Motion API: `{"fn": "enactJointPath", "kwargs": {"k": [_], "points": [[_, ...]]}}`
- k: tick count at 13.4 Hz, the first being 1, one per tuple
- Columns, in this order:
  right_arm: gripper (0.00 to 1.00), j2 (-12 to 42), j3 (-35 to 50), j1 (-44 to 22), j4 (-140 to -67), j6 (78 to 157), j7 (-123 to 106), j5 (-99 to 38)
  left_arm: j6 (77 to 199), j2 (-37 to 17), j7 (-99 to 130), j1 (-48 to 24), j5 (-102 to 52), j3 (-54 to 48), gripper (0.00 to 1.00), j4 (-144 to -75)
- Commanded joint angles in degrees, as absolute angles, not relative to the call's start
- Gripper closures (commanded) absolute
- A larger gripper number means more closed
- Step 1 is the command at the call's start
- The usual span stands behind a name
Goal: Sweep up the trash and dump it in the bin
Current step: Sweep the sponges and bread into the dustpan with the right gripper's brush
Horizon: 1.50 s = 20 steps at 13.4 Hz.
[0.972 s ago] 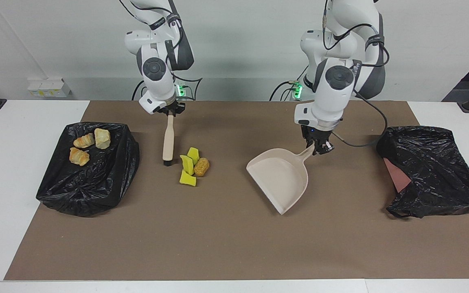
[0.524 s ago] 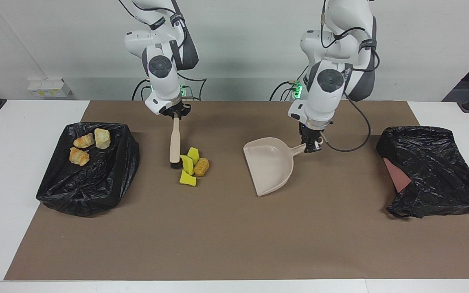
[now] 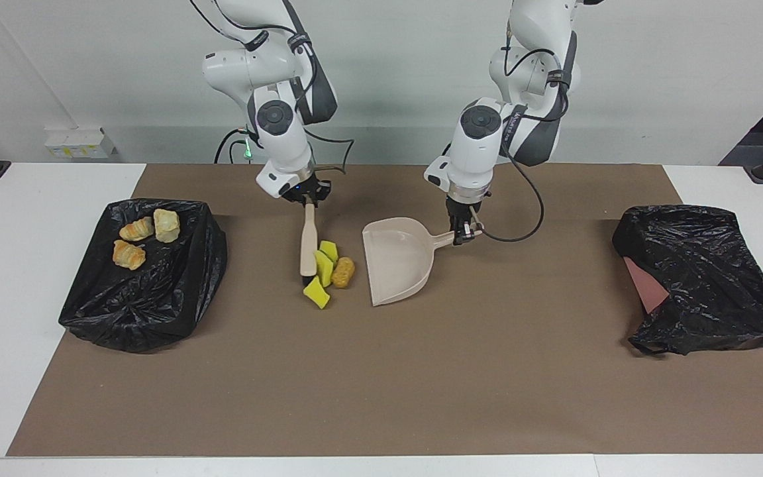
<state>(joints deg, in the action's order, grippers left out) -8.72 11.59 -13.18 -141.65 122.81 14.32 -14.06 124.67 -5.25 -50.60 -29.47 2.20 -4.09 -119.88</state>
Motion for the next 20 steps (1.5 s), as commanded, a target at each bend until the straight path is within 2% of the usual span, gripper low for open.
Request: {"fn": "enactJointPath", "kwargs": {"k": [1,5,7,9,12,15,17,20], "points": [[1.00,-6.33,11.78,-17.29,-139.48,123.05,14.33,-21.25,127.70,-4.57,-49.66,-31.28,1.49,-3.16,1.00,-122.25],[1.00,-5.36,11.78,-20.39,-133.17,121.21,15.20,-29.71,132.53,-4.75,-49.57,-31.12,1.49,-3.25,1.00,-124.45],[1.00,-6.41,10.82,-18.82,-128.44,114.21,15.12,-30.76,132.63,-4.75,-49.66,-30.94,1.49,-3.25,1.00,-124.54],[1.00,-7.29,10.37,-15.49,-123.94,105.50,14.77,-25.61,132.54,-4.83,-49.92,-30.59,1.49,-3.25,1.00,-124.54],[1.00,-6.86,10.81,-14.77,-122.96,106.87,12.67,-10.67,132.71,-4.83,-50.27,-30.50,1.49,-3.16,1.00,-124.54],[1.00,-2.92,10.72,-13.01,-122.09,108.37,6.51,-0.04,133.32,-4.83,-50.54,-29.97,1.49,-3.16,1.00,-124.63],[1.00,1.12,10.81,-13.80,-122.78,108.54,6.42,1.93,133.86,-5.36,-51.59,-28.83,1.49,-3.25,1.00,-124.63],[1.00,1.76,11.16,-15.81,-123.93,109.25,6.24,0.18,133.77,-5.36,-51.68,-28.83,1.49,-3.25,1.00,-124.54]]}}
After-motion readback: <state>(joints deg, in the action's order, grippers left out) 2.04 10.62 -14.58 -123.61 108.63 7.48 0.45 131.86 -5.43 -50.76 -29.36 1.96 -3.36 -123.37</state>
